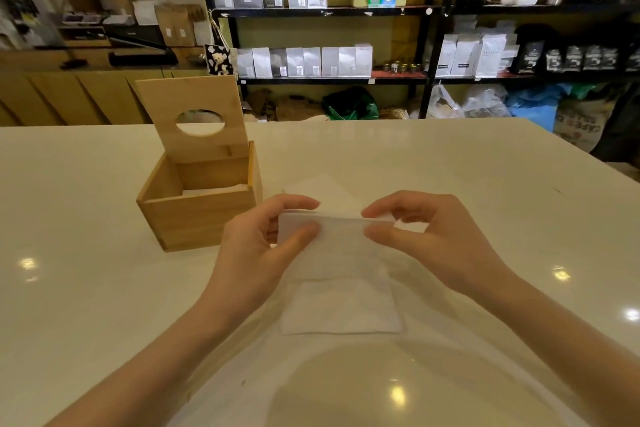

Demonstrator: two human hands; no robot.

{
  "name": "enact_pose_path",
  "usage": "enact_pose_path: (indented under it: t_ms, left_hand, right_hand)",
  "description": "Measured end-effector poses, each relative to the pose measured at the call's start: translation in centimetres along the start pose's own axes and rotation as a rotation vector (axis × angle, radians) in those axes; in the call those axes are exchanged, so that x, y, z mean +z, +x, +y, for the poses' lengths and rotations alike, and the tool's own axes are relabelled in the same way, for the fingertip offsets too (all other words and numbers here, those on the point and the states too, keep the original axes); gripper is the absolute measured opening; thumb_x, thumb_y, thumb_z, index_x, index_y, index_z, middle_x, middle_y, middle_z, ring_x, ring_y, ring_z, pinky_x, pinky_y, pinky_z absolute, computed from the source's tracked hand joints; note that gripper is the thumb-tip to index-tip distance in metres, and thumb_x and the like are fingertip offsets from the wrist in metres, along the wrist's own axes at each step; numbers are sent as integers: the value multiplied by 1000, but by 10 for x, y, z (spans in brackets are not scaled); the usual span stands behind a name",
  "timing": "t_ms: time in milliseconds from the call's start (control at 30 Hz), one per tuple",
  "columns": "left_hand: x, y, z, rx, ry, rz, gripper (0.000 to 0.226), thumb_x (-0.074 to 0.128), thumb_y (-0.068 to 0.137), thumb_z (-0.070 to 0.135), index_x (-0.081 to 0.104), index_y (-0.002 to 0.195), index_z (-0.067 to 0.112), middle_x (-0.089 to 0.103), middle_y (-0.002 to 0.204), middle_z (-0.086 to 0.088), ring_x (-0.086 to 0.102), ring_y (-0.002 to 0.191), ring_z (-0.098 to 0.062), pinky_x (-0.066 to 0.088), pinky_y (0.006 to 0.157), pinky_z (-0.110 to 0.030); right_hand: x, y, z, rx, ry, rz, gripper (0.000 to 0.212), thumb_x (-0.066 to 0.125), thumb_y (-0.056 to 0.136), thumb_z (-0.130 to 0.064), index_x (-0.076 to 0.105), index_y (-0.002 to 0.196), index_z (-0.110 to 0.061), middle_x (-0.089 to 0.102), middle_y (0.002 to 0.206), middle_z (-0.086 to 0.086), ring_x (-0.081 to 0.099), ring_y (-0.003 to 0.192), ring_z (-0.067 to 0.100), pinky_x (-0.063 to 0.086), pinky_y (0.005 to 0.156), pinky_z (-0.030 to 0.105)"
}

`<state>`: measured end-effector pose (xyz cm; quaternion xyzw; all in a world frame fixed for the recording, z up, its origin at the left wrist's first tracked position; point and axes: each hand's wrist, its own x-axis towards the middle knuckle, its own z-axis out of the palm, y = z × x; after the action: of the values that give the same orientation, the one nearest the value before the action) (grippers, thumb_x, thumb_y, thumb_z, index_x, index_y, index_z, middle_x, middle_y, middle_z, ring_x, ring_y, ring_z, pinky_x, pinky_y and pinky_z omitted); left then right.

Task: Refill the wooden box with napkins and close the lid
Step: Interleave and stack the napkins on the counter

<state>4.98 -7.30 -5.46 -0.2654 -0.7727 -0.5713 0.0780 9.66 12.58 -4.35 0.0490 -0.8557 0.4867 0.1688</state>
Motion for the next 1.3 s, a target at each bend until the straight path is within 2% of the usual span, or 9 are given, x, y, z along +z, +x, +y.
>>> enact_pose_path:
  t_ms: [100, 233, 300, 367, 500, 733, 933, 1167, 1300]
  left_hand:
    - [-1, 0, -2, 23, 50, 42, 13, 68, 76, 18, 68, 85, 27, 71, 81, 11, 65, 76, -6, 53, 66, -18]
    - [-7, -1, 3, 79, 187, 148, 5, 67, 74, 28, 68, 78, 31, 64, 71, 5, 56, 66, -8, 44, 55, -14]
    - [-12, -1, 9, 74, 234, 155, 9, 64, 69, 38, 66, 78, 36, 54, 76, 8, 49, 67, -9, 42, 56, -15]
    - [-17, -1, 17, 35, 196, 108, 14, 63, 67, 40, 67, 78, 33, 56, 83, 8, 53, 74, -7, 47, 62, -16]
    - [-25, -3, 36, -123, -59, -41, 17, 64, 64, 35, 71, 74, 24, 74, 75, 5, 68, 70, -7, 55, 60, -17]
    - [-33, -4, 29, -534, -215, -269, 16, 65, 70, 22, 70, 81, 11, 75, 71, -9, 71, 57, -20, 53, 42, -21]
    - [-25, -5, 6, -708, -244, -375, 16, 60, 80, 17, 64, 89, 4, 72, 62, -10, 65, 43, -17, 48, 34, -18]
    - [-21, -3, -11, -667, -193, -332, 14, 64, 79, 16, 66, 83, 2, 71, 61, -10, 62, 41, -17, 49, 35, -21]
    - [-18, -6, -21, -516, 9, -300, 13, 67, 78, 20, 66, 75, 8, 64, 45, -3, 53, 33, -13, 41, 32, -18]
  right_hand:
    - [1, -2, 2, -75, -77, 73, 6, 68, 74, -29, 70, 73, -34, 69, 76, -5, 58, 79, 9, 42, 78, 25]
    - [-3, -1, 1, -107, -137, 105, 5, 66, 75, -34, 68, 75, -39, 59, 86, -10, 49, 88, 4, 35, 74, 10]
    - [-6, 0, -3, -115, -110, 79, 6, 66, 76, -31, 67, 75, -37, 58, 93, -13, 51, 91, 2, 35, 75, 4]
    - [-10, 0, -7, -100, 19, -13, 7, 65, 79, -23, 68, 78, -30, 64, 91, -11, 59, 88, 4, 43, 77, 12]
    - [-16, -8, -18, 16, 375, -187, 8, 59, 78, -25, 65, 81, -22, 70, 71, -10, 66, 67, 5, 52, 57, 18]
    - [-12, -19, -10, 272, 533, -312, 15, 55, 86, -12, 68, 82, -20, 73, 70, -1, 68, 61, 11, 51, 43, 21]
    - [3, -21, 6, 494, 495, -341, 14, 51, 90, -8, 64, 89, -10, 68, 63, -1, 63, 52, 9, 50, 38, 22]
    - [6, -19, 17, 392, 287, -249, 9, 57, 86, -13, 66, 84, -15, 65, 57, 0, 58, 47, 17, 46, 41, 24]
    - [10, -20, 24, 280, 67, -182, 9, 63, 80, -15, 65, 79, -23, 58, 49, -11, 51, 45, 6, 40, 45, 16]
